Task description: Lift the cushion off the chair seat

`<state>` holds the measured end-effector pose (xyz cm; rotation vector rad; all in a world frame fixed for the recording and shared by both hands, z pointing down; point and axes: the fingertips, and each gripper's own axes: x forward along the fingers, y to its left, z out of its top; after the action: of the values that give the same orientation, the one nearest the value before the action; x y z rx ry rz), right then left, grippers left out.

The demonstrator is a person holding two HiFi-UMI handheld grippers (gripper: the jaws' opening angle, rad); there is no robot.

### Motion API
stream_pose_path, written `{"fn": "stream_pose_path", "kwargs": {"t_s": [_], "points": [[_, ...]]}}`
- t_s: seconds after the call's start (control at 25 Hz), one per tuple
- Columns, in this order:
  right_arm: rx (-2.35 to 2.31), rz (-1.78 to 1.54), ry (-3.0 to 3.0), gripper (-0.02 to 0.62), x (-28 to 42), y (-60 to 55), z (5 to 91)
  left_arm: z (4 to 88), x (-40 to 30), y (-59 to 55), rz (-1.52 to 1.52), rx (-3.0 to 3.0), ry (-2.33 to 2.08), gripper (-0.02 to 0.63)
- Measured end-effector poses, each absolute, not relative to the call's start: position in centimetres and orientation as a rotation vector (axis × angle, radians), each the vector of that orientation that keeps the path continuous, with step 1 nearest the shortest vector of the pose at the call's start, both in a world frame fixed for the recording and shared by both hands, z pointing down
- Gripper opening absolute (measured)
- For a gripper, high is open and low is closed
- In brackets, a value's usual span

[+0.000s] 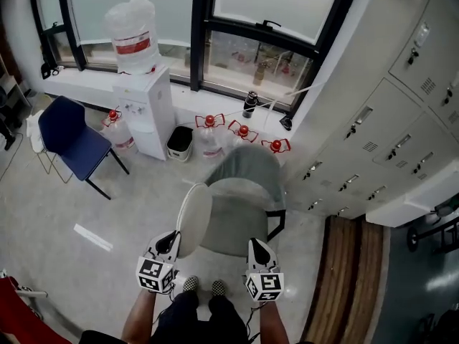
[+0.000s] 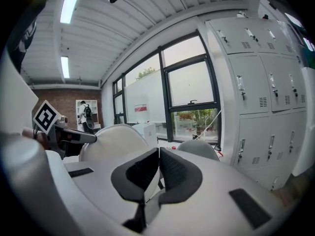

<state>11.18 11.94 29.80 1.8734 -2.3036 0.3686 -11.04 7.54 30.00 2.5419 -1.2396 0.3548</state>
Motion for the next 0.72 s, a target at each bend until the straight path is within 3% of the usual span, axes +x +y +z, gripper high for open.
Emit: {"fn": "stream_pose_path", "kwargs": {"t_s": [0.72], "points": [[1.908, 0.173, -2.365, 0.029, 8.7, 14.3, 18.9, 18.6, -11.7, 10.0, 0.229, 2.724, -1.252, 0.028]]}}
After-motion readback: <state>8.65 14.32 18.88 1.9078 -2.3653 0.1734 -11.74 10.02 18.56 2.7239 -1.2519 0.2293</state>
